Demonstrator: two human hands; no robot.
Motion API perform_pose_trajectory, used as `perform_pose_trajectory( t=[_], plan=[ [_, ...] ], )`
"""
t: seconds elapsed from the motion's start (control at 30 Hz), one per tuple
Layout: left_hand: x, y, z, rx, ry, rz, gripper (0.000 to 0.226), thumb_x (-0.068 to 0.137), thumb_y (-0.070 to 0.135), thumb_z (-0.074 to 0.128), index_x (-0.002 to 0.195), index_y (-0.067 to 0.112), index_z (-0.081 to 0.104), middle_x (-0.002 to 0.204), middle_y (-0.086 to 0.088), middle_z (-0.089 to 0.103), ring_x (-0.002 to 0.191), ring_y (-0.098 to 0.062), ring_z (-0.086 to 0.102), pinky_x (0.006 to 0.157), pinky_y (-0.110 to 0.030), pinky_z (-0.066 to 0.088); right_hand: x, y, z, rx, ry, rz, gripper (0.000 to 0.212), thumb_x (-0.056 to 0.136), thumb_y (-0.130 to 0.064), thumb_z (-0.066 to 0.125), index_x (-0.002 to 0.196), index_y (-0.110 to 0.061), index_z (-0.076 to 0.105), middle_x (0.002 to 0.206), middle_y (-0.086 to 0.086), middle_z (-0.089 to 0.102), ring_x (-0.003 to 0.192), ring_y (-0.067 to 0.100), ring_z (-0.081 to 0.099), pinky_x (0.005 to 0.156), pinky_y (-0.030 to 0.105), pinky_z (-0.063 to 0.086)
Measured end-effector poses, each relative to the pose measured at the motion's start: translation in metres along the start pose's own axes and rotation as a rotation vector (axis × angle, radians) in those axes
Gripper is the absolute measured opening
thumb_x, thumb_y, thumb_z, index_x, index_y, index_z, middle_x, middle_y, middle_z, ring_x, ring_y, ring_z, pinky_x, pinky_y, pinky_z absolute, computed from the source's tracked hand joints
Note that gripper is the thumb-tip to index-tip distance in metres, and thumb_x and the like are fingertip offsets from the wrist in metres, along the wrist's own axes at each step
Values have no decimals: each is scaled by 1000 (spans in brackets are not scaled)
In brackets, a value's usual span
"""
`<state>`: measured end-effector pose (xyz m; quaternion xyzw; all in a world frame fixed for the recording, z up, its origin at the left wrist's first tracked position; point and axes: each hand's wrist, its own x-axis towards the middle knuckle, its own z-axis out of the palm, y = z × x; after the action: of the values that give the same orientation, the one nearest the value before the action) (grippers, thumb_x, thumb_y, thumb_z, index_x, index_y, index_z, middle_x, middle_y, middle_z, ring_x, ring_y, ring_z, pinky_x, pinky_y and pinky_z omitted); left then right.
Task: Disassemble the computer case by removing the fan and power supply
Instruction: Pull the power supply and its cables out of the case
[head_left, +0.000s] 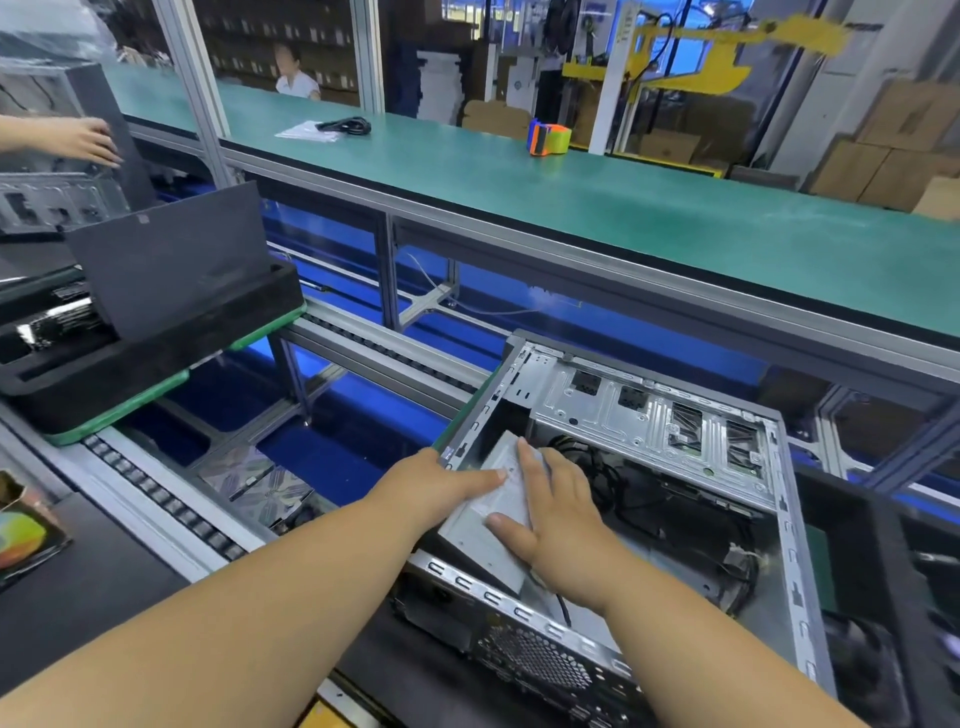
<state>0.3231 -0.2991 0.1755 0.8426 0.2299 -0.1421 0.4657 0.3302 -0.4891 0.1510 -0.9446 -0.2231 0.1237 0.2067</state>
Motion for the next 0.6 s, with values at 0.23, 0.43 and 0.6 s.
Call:
perform_pose_trajectory(
  t=[0.23,0.43,0.6],
  plan=[
    [-9,0,-3,-40,11,34,74,52,78,72,106,30,60,94,6,70,82,-14,69,76,-35,57,-1,1,-5,40,-26,-6,91,87,-76,36,153,-41,-17,162,-7,-13,149,15,-17,121,41,-1],
    [-27,-16,1,122,455,617,37,86,44,63,122,39,56,123,20,45,117,-5,39,96,-29,39,3,2,-4,37,-42,9,93,84,-80,33,151,-43,-20,162,-7,-15,149,19,-18,122,45,-1],
    [-29,-24,14,389,506,650,16,88,40,64,98,30,72,127,13,49,123,-12,39,97,-29,35,-1,4,-7,38,-38,13,91,86,-78,34,151,-43,-20,163,-5,-14,149,19,-16,123,45,-1]
  ],
)
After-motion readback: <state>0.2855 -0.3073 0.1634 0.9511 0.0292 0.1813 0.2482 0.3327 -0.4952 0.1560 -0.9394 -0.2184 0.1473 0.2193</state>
